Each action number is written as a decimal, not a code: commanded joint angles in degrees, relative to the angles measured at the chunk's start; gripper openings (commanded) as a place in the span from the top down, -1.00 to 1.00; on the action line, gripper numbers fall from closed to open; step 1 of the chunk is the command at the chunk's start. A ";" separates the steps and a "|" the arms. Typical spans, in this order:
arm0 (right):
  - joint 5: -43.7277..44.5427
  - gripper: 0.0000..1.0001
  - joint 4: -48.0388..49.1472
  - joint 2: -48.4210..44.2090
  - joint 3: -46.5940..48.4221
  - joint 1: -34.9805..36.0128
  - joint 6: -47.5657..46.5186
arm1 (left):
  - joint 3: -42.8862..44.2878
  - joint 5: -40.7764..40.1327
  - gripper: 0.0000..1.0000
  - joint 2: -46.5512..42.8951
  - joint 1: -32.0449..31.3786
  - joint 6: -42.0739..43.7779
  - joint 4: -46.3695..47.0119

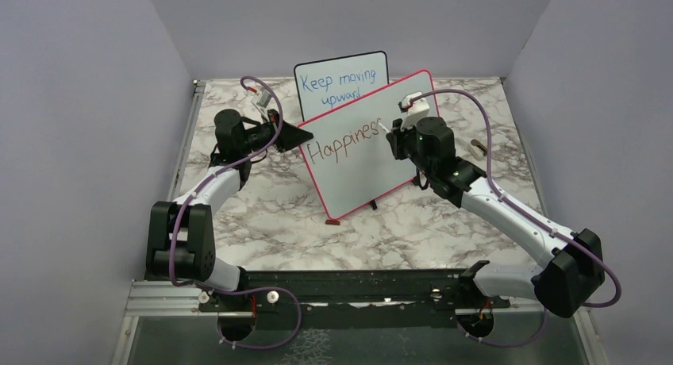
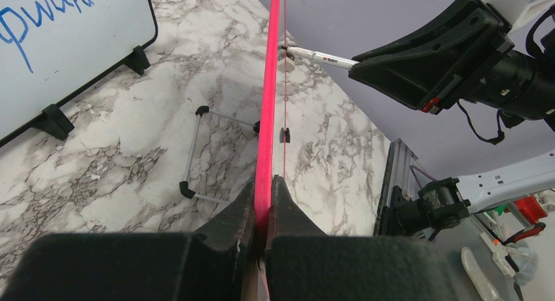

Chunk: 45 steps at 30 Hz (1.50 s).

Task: Write a sentence on the whiteboard

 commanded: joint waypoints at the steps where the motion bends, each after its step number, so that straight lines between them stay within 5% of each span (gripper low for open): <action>1: -1.13 0.98 -2.89 -1.10 -0.56 -0.04 0.20 | -0.09 0.07 1.00 1.69 -0.17 4.07 -3.89; 21: 5.68 0.98 -4.33 -1.81 -1.43 -0.14 1.48 | 0.05 0.07 1.00 1.59 -0.18 4.07 -3.98; 45: -3.06 0.98 -4.75 -1.76 -0.66 -0.12 2.88 | 0.09 0.16 1.00 1.69 -0.23 3.98 -4.06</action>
